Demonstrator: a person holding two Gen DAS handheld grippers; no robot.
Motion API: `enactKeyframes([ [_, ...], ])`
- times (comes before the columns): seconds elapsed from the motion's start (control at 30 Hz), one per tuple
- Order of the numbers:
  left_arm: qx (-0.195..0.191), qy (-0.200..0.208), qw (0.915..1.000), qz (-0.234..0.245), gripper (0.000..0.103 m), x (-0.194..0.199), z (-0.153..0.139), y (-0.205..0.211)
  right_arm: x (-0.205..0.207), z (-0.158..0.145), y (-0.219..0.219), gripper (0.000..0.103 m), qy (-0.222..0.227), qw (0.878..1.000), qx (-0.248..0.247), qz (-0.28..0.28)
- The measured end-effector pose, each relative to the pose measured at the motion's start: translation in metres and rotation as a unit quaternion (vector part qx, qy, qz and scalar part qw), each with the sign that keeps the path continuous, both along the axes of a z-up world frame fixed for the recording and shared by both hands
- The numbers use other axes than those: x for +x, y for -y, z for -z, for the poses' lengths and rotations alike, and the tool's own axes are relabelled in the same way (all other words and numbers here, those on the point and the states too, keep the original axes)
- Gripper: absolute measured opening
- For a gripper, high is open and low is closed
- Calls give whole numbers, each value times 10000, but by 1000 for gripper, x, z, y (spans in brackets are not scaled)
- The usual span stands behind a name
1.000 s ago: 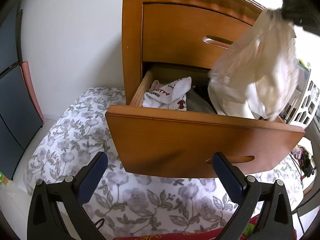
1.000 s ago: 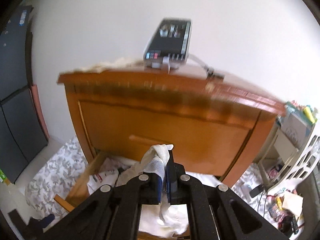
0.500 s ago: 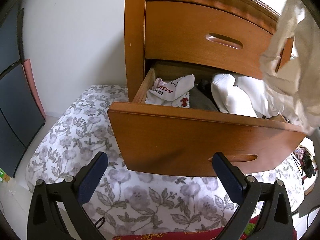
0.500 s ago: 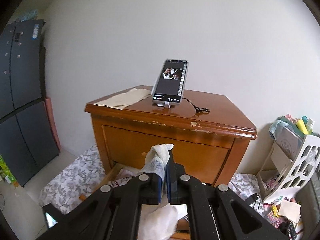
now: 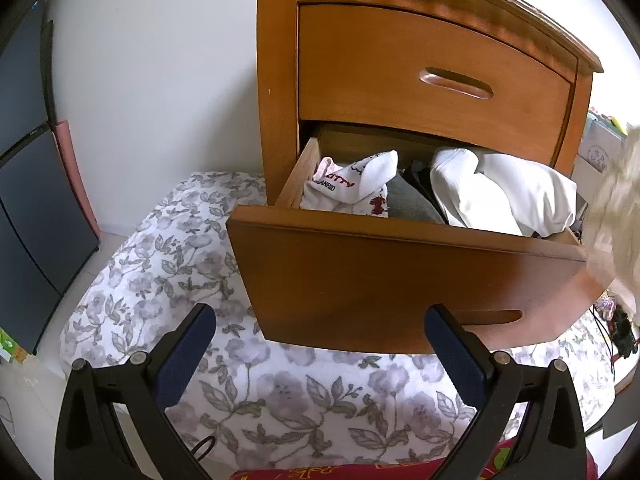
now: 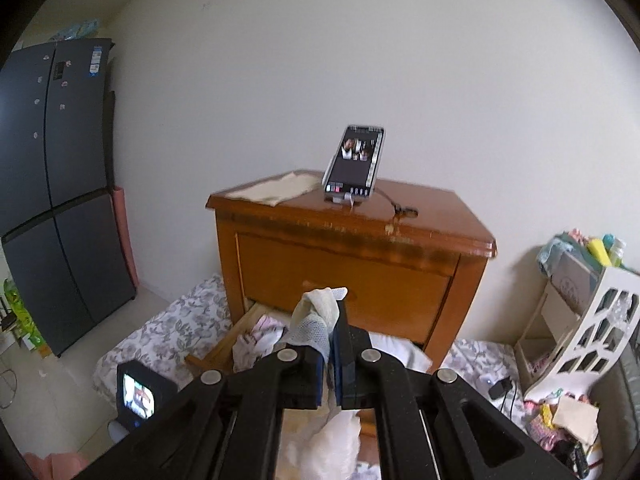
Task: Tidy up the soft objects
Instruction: 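Lift the cream cloth out of the drawer with the right tool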
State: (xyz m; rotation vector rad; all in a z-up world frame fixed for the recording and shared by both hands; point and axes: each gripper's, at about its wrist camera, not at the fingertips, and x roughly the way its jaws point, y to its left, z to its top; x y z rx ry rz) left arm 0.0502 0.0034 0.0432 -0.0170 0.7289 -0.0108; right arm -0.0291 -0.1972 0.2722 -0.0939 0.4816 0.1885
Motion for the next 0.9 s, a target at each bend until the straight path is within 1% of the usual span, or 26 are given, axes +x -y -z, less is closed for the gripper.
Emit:
enactKeyframes([
  [0.2,127,44,9999,-8,103,-1,-1,3,-2,24,9,4,-318,9994,168,5],
  [0.33,185,40,9998,-10,103,-1,-1,5,5,52,9,4,-717,9973,140,-1],
  [0.5,215,37,9998,-8,103,-1,-1,5,21,105,1,4,-1426,9898,-1,-19],
  [0.6,205,33,9998,-10,103,-1,-1,5,33,144,-3,4,-1845,9827,-99,102],
  [0.67,191,23,9998,-13,103,-1,0,5,40,167,-4,4,-2093,9777,-81,124],
  [0.8,175,19,9998,-20,103,-1,0,4,47,199,-3,5,-2389,9707,-46,265],
  [0.9,194,28,9998,-13,103,0,0,4,50,214,-3,5,-2502,9675,-84,349],
])
